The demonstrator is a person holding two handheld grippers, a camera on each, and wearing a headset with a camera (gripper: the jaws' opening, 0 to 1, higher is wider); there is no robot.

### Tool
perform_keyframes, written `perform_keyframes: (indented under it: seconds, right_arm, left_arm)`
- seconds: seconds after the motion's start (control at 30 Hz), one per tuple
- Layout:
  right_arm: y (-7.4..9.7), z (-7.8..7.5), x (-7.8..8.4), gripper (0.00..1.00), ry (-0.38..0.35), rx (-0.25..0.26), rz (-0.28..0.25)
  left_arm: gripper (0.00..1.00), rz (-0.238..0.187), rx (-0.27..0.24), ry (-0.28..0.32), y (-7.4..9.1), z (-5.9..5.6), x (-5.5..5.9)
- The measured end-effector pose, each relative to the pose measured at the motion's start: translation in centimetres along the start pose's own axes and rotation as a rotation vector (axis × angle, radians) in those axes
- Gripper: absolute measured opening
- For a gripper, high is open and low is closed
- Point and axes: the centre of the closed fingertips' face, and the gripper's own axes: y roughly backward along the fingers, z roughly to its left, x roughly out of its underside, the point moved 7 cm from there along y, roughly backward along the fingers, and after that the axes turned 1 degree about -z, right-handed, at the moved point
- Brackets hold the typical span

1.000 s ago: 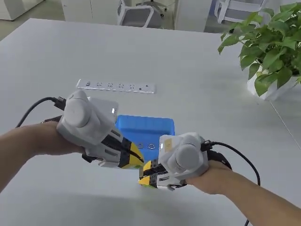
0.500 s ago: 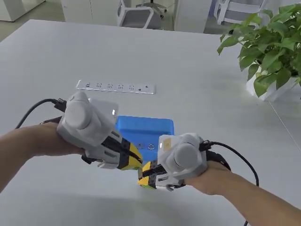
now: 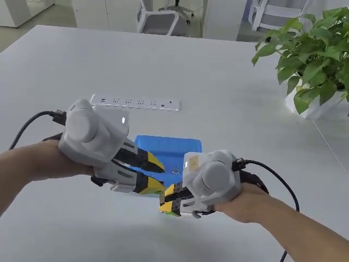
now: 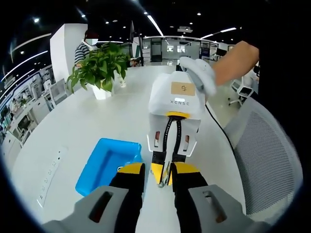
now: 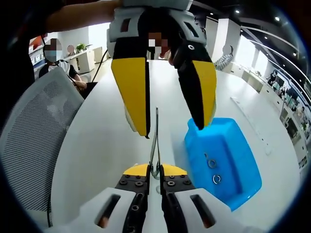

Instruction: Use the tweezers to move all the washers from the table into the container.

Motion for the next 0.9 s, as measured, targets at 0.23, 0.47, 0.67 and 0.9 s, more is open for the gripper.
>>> perform_keyframes:
  seconds: [0.23, 0.47, 0.67, 0.9]
  right_arm:
    - [0.9, -0.1, -0.7, 0.08, 0.012, 0.006, 0.006]
    - [1.9, -0.6, -1.7, 0.08, 0.016, 0.015, -0.004]
    - [2.7, -1.3, -2.5, 0.08, 0.014, 0.024, -0.018]
    - [3.5, -2.4, -3.3, 0.08, 0.020, 0.033, -0.029]
  left_arm:
    - [0.48, -0.032, -0.028, 0.058, 1.3, -0.1, 0.0]
    - [0.63, -0.053, -0.058, 0.113, 2.5, -0.3, 0.3]
    - [0.77, -0.067, -0.097, 0.139, 3.4, -0.1, 0.7]
    - [0.87, -0.080, -0.122, 0.164, 4.1, -0.3, 1.2]
